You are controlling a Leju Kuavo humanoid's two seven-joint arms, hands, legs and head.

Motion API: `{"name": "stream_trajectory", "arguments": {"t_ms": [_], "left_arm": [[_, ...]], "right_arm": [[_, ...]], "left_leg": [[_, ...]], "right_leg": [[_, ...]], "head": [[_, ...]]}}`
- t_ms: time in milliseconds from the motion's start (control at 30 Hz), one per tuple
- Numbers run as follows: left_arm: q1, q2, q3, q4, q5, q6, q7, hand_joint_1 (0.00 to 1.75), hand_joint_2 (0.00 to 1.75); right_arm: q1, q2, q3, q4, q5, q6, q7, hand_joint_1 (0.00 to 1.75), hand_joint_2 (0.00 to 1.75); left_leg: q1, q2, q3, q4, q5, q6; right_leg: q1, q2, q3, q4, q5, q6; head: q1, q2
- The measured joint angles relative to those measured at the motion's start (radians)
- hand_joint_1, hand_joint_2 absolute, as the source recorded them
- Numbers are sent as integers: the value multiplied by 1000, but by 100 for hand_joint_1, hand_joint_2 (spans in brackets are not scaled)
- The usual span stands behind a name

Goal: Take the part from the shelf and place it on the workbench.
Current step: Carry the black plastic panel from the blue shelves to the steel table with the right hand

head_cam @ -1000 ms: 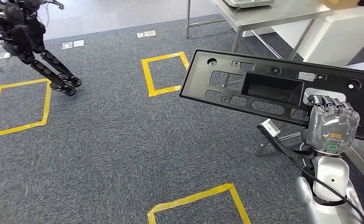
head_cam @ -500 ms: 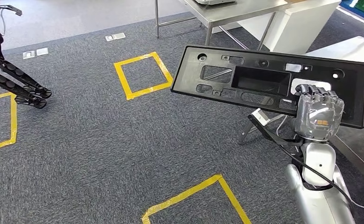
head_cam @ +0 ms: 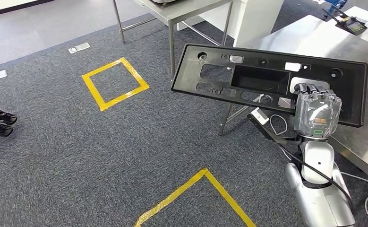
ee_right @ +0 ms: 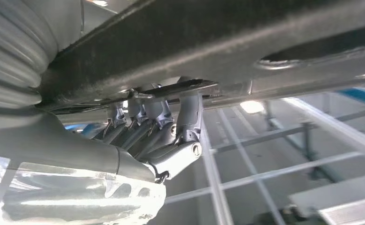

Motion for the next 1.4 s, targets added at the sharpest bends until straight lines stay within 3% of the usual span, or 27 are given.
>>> {"name": "stream_trajectory", "arguments": {"t_ms": [67,100,133,167,233,300,367,400,467,500,533,600,633,667,733,800,867,900,967,1033,1100,1133,1167,1200,1267,1333,1400], "left_arm": [[3,0,4,0,0,0,0,0,175],[4,0,6,0,0,0,0,0,175],[5,0,6,0,0,0,0,0,175],[5,0,7,0,0,0,0,0,175],[5,1,7,0,0,1,0,0,175],[6,1,9,0,0,0,0,0,175],[4,1,10,0,0,0,0,0,175],[4,0,10,0,0,-1,0,0,175],[3,0,10,0,0,-3,-2,0,175],[3,0,10,0,-1,-4,-2,0,175],[4,0,10,0,-2,-5,-3,0,175],[4,0,10,0,-6,-8,-3,0,175],[4,0,10,0,-7,-9,-4,0,175],[4,0,10,0,-8,-11,-7,0,175],[4,1,10,0,-9,-16,-12,0,175],[4,3,10,-1,-10,-20,-16,0,175],[2,4,10,-2,-11,-21,-19,0,175],[1,4,10,-2,-10,-21,-20,0,175],[-1,5,10,-2,-10,-21,-21,0,175],[0,5,11,-2,-7,-21,-25,0,175],[3,5,13,-2,-3,-22,-29,0,175],[4,5,13,-2,-1,-22,-31,0,175],[4,5,13,-2,0,-22,-32,0,175],[4,6,14,-2,1,-22,-33,0,175],[4,8,16,-2,6,-22,-36,0,175],[4,11,22,-2,12,-23,-36,0,175],[3,11,29,-2,17,-23,-36,0,175]], "right_arm": [[-1,4,1,2,0,0,0,175,175],[-1,6,2,3,0,0,0,175,175],[0,7,4,5,0,0,0,175,175],[0,8,5,6,0,0,0,175,175],[-2,9,6,9,0,0,0,175,175],[-4,10,7,10,0,-1,-1,175,175],[-4,11,5,13,0,-2,-8,175,175],[-3,12,3,14,0,-2,-13,175,175],[-4,12,-2,18,0,-2,-24,175,175],[-5,13,-3,20,0,-2,-27,175,175],[-5,13,-5,22,0,-2,-29,175,175],[1,13,-9,27,0,-3,-30,175,175],[5,13,-12,29,0,-3,-32,175,175],[9,14,-17,30,0,-3,-36,175,175],[11,17,-32,32,0,-5,-52,175,175],[9,25,-49,34,0,-10,-75,175,175],[7,34,-67,39,0,-13,-94,175,175],[6,37,-76,41,0,-14,-101,175,175],[0,45,-90,45,0,-14,-111,175,175],[-10,56,-99,52,0,-14,-120,175,175],[-14,69,-105,63,0,-14,-128,175,175],[-15,73,-106,68,-1,-14,-132,175,175],[-16,77,-108,72,-3,-14,-138,175,175],[-18,80,-112,76,-8,-15,-145,175,175],[-28,88,-118,89,-22,-20,-164,175,175],[-46,95,-124,108,-41,-26,-185,175,175],[-63,99,-126,129,-56,-31,-204,175,175]], "left_leg": [[3,-32,-64,129,-55,-7],[5,-35,-82,159,-56,-10],[8,-36,-82,147,-35,-13],[13,-40,-64,98,2,-16],[27,-82,-8,-40,74,-22],[31,-118,16,-109,96,-21],[22,-102,17,-116,98,-6],[19,-89,20,-122,102,4],[20,-63,26,-136,110,22],[20,-50,28,-140,111,27],[19,-36,29,-141,111,30],[18,-9,29,-141,109,30],[18,4,29,-141,107,28],[19,16,30,-141,106,26],[17,39,35,-140,100,18],[10,58,41,-140,94,6],[7,80,50,-143,88,-6],[10,85,54,-142,84,-12],[17,53,43,-100,52,-19],[19,-6,-13,22,-12,-21],[18,-31,-77,138,-49,-19],[17,-34,-89,148,-38,-17],[17,-36,-81,116,-8,-13],[18,-46,-56,52,34,-8],[19,-92,-3,-78,95,0],[14,-112,17,-128,108,5],[10,-86,22,-138,113,14]], "right_leg": [[-1,27,0,0,1,-5],[-1,42,0,1,1,-5],[-2,58,1,2,0,-4],[-4,73,2,5,0,-3],[-4,101,-3,18,-6,6],[0,123,-18,29,-9,22],[1,145,-33,28,-4,39],[1,136,-39,31,-4,45],[1,84,-69,82,-27,48],[0,51,-96,138,-50,46],[-1,34,-130,205,-76,45],[-3,25,-179,302,-105,53],[-5,22,-176,297,-97,61],[-8,14,-152,250,-77,71],[-9,-30,-74,107,-28,84],[0,-58,-32,29,-4,71],[7,-41,-30,24,-1,46],[1,-29,-29,23,0,36],[-8,-7,-25,20,2,17],[-8,15,-23,19,2,2],[-1,43,-22,20,1,-3],[1,58,-21,21,1,-3],[3,72,-20,21,1,-3],[4,85,-19,22,1,-3],[7,108,-20,25,1,-1],[7,129,-28,24,3,7],[6,141,-36,22,7,19]], "head": [[-3,0],[-4,0],[-4,0],[-4,0],[-4,0],[-5,0],[-5,0],[-6,0],[1,0],[4,0],[7,0],[7,0],[7,0],[7,0],[8,0],[7,0],[5,0],[5,0],[2,0],[-2,0],[-2,0],[-2,0],[-2,0],[-3,0],[-2,0],[-1,0],[-3,0]]}}
